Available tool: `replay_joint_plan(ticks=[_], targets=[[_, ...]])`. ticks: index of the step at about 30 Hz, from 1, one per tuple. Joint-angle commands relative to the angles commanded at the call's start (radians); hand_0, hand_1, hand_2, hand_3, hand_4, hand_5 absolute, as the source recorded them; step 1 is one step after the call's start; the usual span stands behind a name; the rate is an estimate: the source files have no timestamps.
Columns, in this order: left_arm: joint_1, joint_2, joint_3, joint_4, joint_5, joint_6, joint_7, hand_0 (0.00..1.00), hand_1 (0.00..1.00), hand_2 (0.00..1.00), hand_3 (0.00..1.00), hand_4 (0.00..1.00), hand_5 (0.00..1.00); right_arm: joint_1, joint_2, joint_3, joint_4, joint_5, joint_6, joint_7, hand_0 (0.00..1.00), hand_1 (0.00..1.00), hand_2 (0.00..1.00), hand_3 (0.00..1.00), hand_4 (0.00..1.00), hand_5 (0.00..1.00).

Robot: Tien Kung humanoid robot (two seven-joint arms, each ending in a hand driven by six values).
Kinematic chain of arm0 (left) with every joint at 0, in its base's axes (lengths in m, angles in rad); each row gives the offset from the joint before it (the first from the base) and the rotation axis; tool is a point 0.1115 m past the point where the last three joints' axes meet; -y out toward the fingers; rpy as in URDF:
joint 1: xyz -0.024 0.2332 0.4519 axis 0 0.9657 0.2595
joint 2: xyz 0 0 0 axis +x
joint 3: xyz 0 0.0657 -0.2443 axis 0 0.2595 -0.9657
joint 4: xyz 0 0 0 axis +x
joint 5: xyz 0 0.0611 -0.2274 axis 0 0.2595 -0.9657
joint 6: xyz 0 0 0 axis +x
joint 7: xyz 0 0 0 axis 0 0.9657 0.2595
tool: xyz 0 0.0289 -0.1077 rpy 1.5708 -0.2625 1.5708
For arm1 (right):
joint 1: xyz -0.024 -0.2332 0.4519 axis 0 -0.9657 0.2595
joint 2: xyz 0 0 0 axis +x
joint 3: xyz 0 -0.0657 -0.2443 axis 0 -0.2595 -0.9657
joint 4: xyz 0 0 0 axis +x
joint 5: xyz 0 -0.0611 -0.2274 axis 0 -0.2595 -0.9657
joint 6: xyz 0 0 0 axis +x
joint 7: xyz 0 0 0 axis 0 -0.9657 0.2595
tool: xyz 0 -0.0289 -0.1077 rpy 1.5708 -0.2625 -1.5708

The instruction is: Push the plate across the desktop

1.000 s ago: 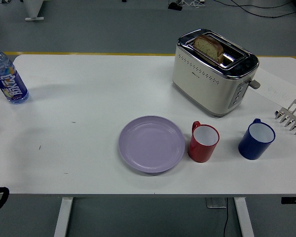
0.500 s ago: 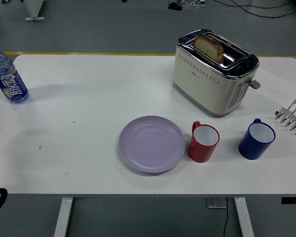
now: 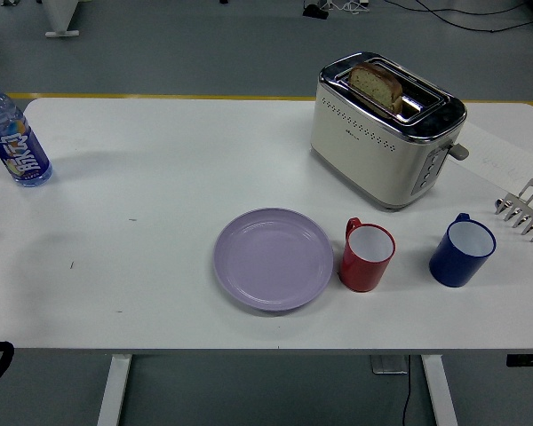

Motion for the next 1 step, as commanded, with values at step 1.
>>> replay_joint_plan(ticks=[1], targets=[[0.0, 0.0, 0.0, 0.0, 0.0, 0.0, 0.0, 0.642, 0.65, 0.643, 0.562, 0.503, 0.984, 0.0, 0.0, -0.001, 0.0, 0.001, 0.0, 0.0, 0.67, 0.624, 0.703, 0.582, 0.279, 0.169]])
